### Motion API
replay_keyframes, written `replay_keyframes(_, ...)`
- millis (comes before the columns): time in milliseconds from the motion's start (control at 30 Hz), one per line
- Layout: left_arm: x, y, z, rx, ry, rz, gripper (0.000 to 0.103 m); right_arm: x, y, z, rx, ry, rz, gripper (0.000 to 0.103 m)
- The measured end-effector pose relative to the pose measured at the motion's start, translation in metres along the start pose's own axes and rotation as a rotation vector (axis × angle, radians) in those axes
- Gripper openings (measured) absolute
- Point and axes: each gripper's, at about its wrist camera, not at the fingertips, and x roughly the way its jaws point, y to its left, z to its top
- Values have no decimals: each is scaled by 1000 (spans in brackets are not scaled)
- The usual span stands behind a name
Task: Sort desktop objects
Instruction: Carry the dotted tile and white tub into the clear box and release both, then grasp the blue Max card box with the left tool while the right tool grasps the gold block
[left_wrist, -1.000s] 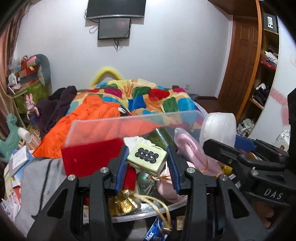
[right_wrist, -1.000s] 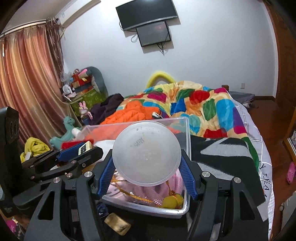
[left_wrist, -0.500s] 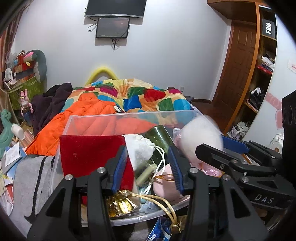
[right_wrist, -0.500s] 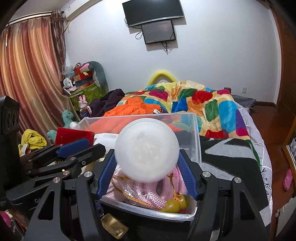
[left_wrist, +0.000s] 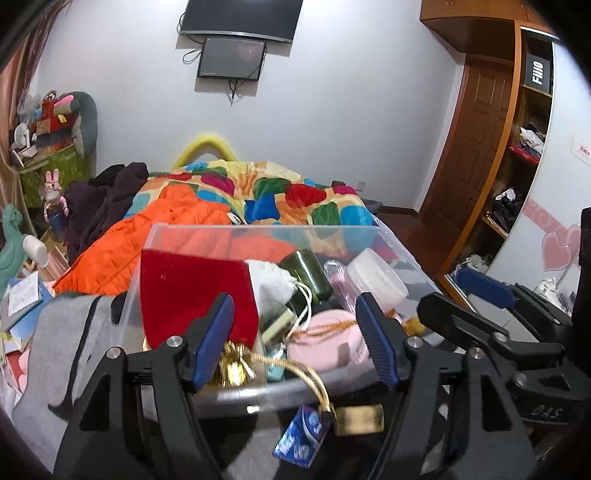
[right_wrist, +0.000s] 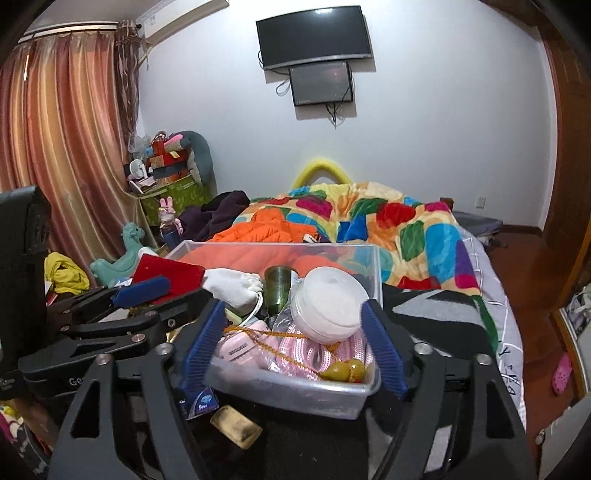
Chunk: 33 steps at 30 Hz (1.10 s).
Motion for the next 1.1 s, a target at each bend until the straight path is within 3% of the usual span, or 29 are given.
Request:
replay_keyframes(233,-30,-3,-13,38,-41,65,75,-14,9,-9,-29,-1,-38,83)
replay_keyframes(467,-49,4,-28,49,-26,100,80,-22,5,-21,42,56,17,84)
replay_keyframes(900,-36,15,-64,62,134,73,80,-24,5,-53,67,130,13,84)
replay_keyframes(1000,-20,9,-65,89,210,20,80,-21,5,-62,51,149,14,84)
replay_keyframes(1100,2,1,-66,126,285,23,80,-17,5,-69,34,166,6,84)
